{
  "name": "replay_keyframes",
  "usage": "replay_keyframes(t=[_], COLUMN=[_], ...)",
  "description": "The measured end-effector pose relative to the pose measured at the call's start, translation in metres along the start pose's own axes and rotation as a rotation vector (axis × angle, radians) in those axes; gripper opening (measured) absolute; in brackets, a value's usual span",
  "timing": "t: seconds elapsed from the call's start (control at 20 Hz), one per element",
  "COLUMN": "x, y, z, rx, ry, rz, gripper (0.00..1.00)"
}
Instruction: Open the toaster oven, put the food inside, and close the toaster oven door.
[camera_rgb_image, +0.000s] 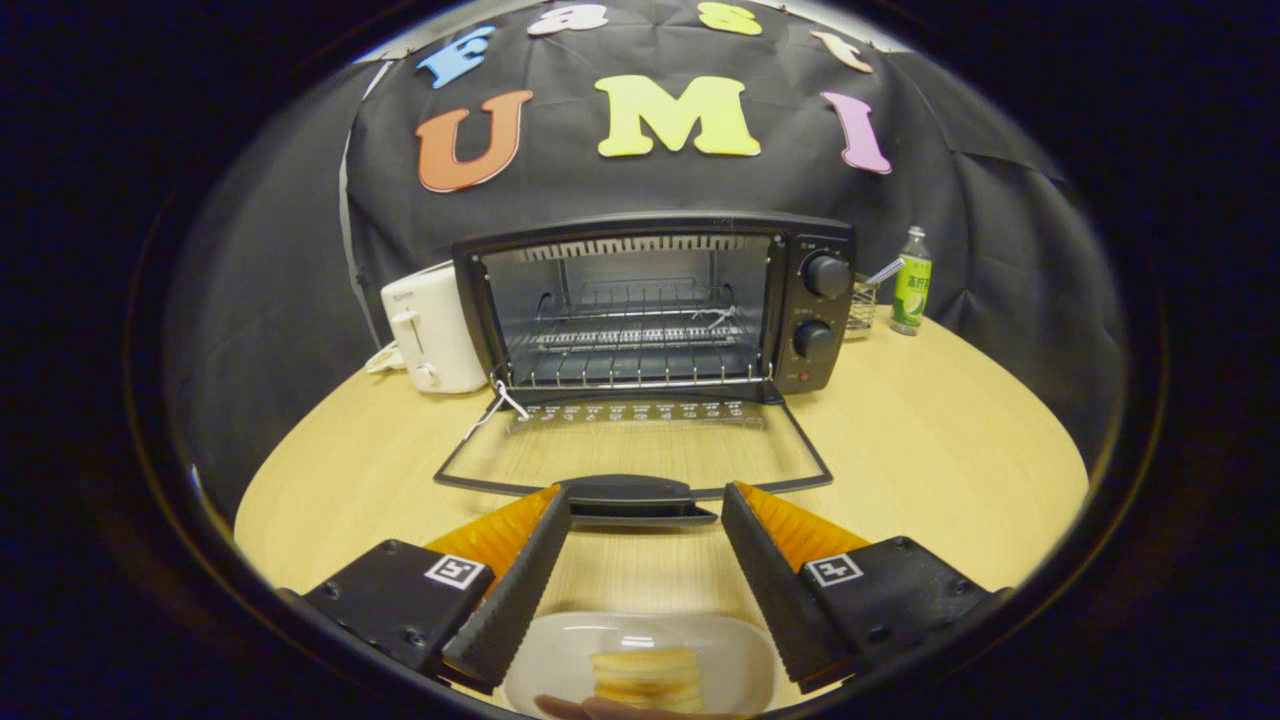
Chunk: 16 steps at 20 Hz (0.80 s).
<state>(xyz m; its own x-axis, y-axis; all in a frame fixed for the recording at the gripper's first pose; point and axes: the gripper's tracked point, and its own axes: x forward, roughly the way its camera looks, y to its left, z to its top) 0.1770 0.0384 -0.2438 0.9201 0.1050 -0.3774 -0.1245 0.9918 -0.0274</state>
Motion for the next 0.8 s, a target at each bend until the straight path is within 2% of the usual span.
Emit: replay_keyframes(t=[0.2, 0.4, 0.6, 0.8], x=[-0.034, -0.067, -0.088, -0.093], y=[-0.001, -0.009, -0.005, -0.012], z=[0.008, 0.011, -0.016, -0.057], rx=[-0.03, -0.027, -0.024, -0.077], ry=[-0.038, -0.074, -0.015, 0.144], rz=[0.023, 0.008, 0.021, 0.001], gripper=[1.0, 1.0, 1.0, 1.0])
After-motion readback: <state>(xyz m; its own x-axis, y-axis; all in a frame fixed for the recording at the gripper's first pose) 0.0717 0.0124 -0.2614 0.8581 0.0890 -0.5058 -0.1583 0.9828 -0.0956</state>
